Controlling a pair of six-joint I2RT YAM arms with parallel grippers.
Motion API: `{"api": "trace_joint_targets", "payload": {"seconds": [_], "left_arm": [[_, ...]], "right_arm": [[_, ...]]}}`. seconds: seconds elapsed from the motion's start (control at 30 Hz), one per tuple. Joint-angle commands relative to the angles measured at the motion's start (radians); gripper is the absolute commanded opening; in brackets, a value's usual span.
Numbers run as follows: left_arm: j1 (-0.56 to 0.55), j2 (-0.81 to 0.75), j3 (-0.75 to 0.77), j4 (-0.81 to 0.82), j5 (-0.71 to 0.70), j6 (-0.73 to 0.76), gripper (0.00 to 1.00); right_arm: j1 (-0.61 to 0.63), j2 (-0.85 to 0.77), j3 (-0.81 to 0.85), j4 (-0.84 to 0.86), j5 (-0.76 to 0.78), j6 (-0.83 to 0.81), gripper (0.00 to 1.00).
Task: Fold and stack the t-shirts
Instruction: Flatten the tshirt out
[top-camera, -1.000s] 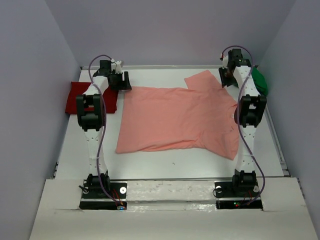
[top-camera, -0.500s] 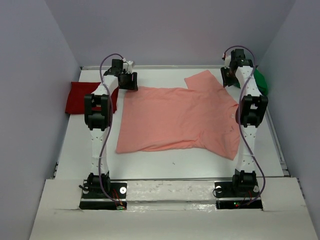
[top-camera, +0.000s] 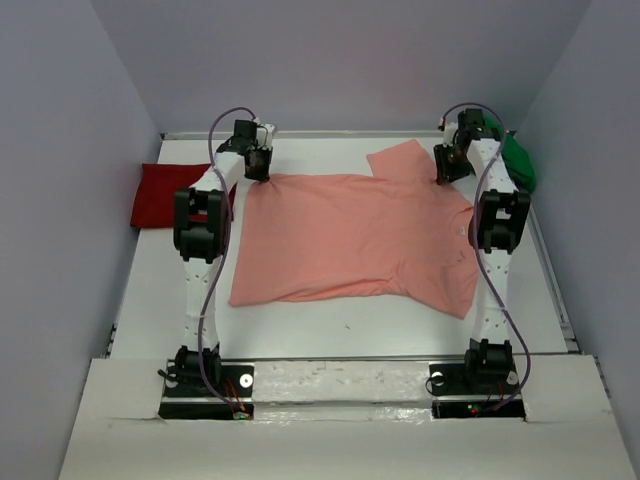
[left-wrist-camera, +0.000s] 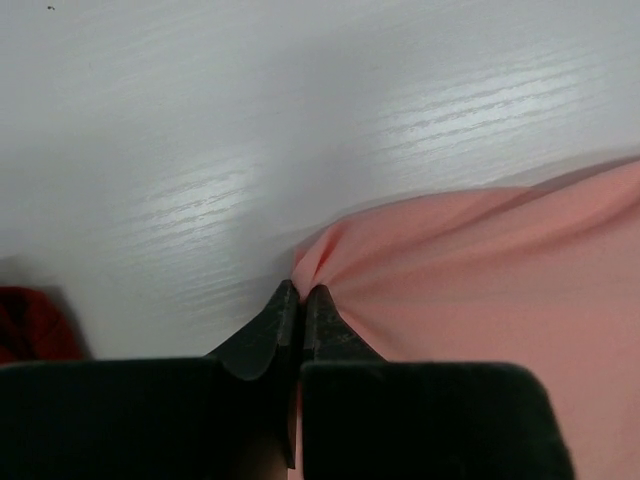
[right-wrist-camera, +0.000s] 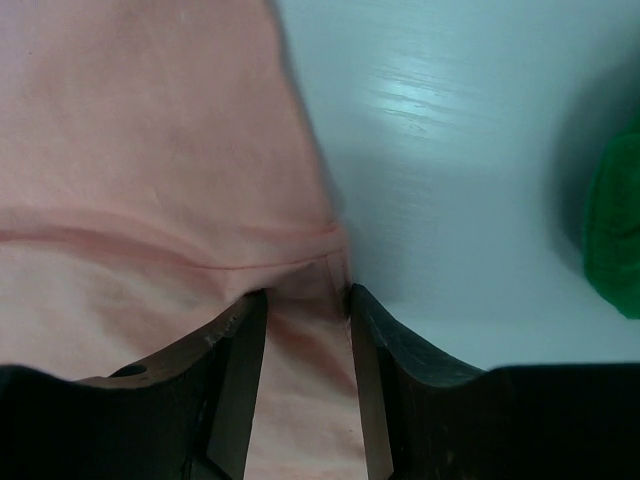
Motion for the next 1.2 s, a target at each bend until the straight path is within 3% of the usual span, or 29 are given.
{"api": "trace_joint_targets", "payload": {"seconds": [0.0,0.1,0.2,0.27,0.3,0.33,0.5,0.63,0.83,0.87,0.93,0.97,1.17], "left_arm": [[-0.005,-0.069,-0.025,-0.014,-0.039,0.020,0.02],[-0.007,-0.069,-0.026,-0.016,-0.037,0.023,0.02],[-0.010,-0.069,-0.029,-0.019,-0.037,0.028,0.02],[-0.010,-0.071,-0.034,-0.019,-0.042,0.034,0.00],[-0.008,-0.072,-0.029,-0.024,-0.042,0.040,0.00],[-0.010,-0.072,-0.026,-0.027,-0.043,0.045,0.00],[-0.005,-0.113,0.027,-0.051,-0.053,0.072,0.00],[0.009,-0.195,0.132,-0.079,-0.059,0.098,0.00],[0.033,-0.446,0.218,-0.155,0.005,0.127,0.00],[0.033,-0.519,0.205,-0.172,0.027,0.137,0.00],[0.035,-0.605,0.173,-0.178,0.032,0.137,0.00],[0.036,-0.647,0.147,-0.180,0.042,0.141,0.00],[0.045,-1.050,-0.150,-0.166,0.136,0.198,0.00]], "right_arm": [[-0.004,0.032,0.072,-0.002,-0.076,-0.013,0.47],[-0.004,0.052,0.098,-0.005,-0.081,-0.013,0.49],[-0.004,0.075,0.120,-0.007,-0.078,-0.013,0.36],[-0.004,0.082,0.128,-0.007,-0.076,-0.016,0.22],[-0.004,0.082,0.129,-0.005,-0.073,-0.018,0.04],[-0.004,0.081,0.129,-0.003,-0.069,-0.019,0.00],[-0.004,0.010,0.091,0.033,-0.058,-0.025,0.00],[-0.004,-0.156,0.082,0.047,-0.053,-0.030,0.00],[-0.004,-0.437,0.015,0.001,-0.081,-0.045,0.00],[-0.004,-0.582,-0.027,-0.010,-0.093,-0.047,0.00],[-0.004,-0.634,-0.078,-0.019,-0.107,-0.048,0.00],[-0.004,-0.736,-0.104,-0.025,-0.116,-0.050,0.00],[-0.004,-1.148,-0.372,-0.059,-0.182,-0.051,0.00]]}}
